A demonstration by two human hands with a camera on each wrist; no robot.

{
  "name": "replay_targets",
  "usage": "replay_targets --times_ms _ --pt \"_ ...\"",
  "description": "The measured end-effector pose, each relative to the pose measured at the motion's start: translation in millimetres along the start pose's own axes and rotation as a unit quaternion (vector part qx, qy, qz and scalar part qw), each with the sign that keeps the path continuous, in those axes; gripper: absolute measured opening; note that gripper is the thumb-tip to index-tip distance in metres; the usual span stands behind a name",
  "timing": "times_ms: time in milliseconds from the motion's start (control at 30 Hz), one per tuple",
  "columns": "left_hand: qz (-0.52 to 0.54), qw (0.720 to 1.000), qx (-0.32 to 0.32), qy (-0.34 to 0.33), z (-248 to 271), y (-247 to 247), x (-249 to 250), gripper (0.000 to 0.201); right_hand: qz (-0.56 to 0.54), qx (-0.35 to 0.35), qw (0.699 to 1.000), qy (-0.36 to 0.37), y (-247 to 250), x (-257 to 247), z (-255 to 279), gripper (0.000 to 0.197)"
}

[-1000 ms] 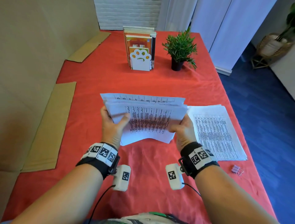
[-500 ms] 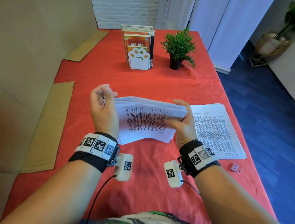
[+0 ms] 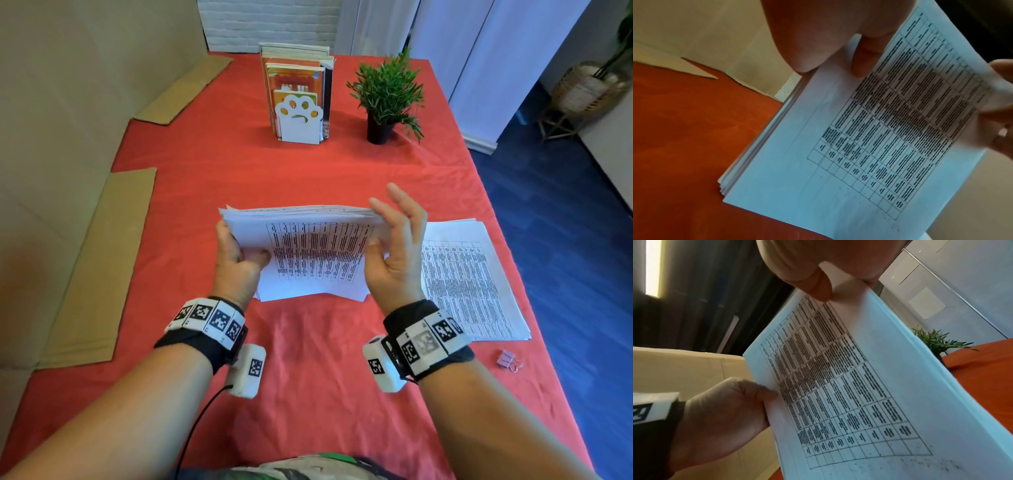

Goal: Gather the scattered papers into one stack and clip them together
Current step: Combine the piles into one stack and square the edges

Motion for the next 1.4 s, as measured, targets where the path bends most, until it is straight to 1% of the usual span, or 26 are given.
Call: replay_targets --times_ms 33,67,100,167,200,233,267,333,400,467,533,633,700,767,867,933,1000,1033,1100,1133,1233,1300,1333,1366,1400 --pt "0.004 1.0 0.001 0.002 0.0 -0.8 -1.1 0.06 -0.02 0.006 1.0 -0.013 -0.1 3.8 0.3 0.075" --pt "0.009 1.0 0.002 0.008 0.4 -0.8 -3.1 0.062 -0.065 0.011 0.996 -0.056 -0.8 11.5 1.2 0.08" --pt "0.014 1.0 -0.002 0.015 0.9 -1.2 -7.0 0.067 -0.128 0.01 0.983 -0.13 -3.4 21.0 3.2 0.084" --pt "0.007 0.999 -0.009 0.035 2.7 -2.7 -13.6 0.078 -0.218 0.004 0.935 -0.28 -11.1 39.0 11.8 0.092" --pt "0.004 0.999 -0.009 0.043 3.8 -3.7 -15.8 0.08 -0.232 0.006 0.917 -0.323 -13.8 44.6 16.1 0.095" --pt "0.006 0.999 -0.008 0.045 4.7 -5.1 -18.0 0.079 -0.234 -0.001 0.91 -0.341 -15.3 47.8 18.8 0.096" --pt "0.008 0.999 -0.002 0.045 5.0 -5.4 -18.0 0.076 -0.237 -0.014 0.908 -0.346 -17.2 48.8 19.1 0.092" --pt "0.005 0.999 0.008 0.041 3.7 -3.6 -18.7 0.069 -0.254 -0.037 0.896 -0.363 -21.3 48.5 17.1 0.075" --pt "0.0 0.999 0.009 0.044 2.2 -2.0 -19.9 0.063 -0.265 -0.037 0.876 -0.4 -23.6 55.2 17.2 0.06" --pt "-0.003 0.999 0.002 0.052 3.1 -1.2 -23.3 0.062 -0.274 -0.031 0.861 -0.427 -23.5 63.1 20.6 0.059" --pt "-0.006 0.998 -0.002 0.06 4.9 -2.6 -27.3 0.065 -0.27 -0.038 0.855 -0.442 -25.2 69.4 24.8 0.066" --pt "0.0 0.998 0.025 0.064 6.9 -3.5 -30.7 0.055 -0.27 -0.038 0.846 -0.457 -30.4 75.3 28.3 0.073" --pt "0.01 0.998 0.026 0.063 7.2 -5.6 -32.2 0.061 -0.268 -0.027 0.836 -0.478 -32.2 82.4 31.9 0.07" --pt "-0.005 0.998 0.007 0.062 9.4 -6.4 -34.5 0.061 -0.255 -0.028 0.829 -0.497 -33.4 86.0 37.9 0.066" --pt "-0.044 0.996 -0.012 0.074 13.2 -2.5 -43.5 0.06 -0.216 -0.039 0.837 -0.502 -34.5 85.5 47.3 0.063" --pt "-0.075 0.993 -0.02 0.087 15.7 0.0 -47.9 0.059 -0.212 -0.05 0.834 -0.507 -35.9 87.4 51.4 0.056" --pt "-0.105 0.991 -0.018 0.08 16.2 0.8 -49.1 0.047 -0.209 -0.054 0.832 -0.511 -36.7 88.9 51.9 0.054" --pt "-0.115 0.99 -0.012 0.079 16.5 0.5 -49.4 0.044 -0.203 -0.058 0.834 -0.509 -37.1 89.2 51.0 0.054" --pt "-0.132 0.988 -0.005 0.077 18.2 -3.2 -46.2 0.046 -0.192 -0.066 0.844 -0.496 -36.3 88.1 49.2 0.056" --pt "-0.143 0.987 -0.003 0.074 19.4 -5.8 -42.9 0.046 -0.181 -0.069 0.852 -0.486 -34.3 88.2 48.0 0.054" --pt "-0.164 0.983 0.009 0.08 23.4 -9.7 -38.4 0.046 -0.113 -0.08 0.875 -0.464 -23.2 90.1 43.5 0.042" --pt "-0.181 0.978 0.002 0.102 26.8 -12.8 -41.7 0.042 -0.054 -0.118 0.884 -0.449 -17.0 93.9 45.2 0.037" --pt "-0.189 0.975 -0.006 0.12 29.5 -14.7 -46.3 0.04 -0.019 -0.145 0.886 -0.44 -14.4 97.9 49.3 0.032" --pt "-0.191 0.971 -0.012 0.144 33.2 -17.3 -52.0 0.038 0.023 -0.168 0.882 -0.439 -10.9 105.1 55.3 0.034" --pt "-0.188 0.967 -0.019 0.171 38.0 -20.7 -57.7 0.038 0.058 -0.183 0.874 -0.446 -6.9 113.9 61.8 0.04"
Point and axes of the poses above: each hand's wrist, its own z-axis away from the middle knuckle, its own y-axis out of the back of the hand, x = y × z, the point moved 5 cm from there along -z, towards the middle knuckle, and after that the axes turned 11 degrees about -y, right-handed, at the moved point
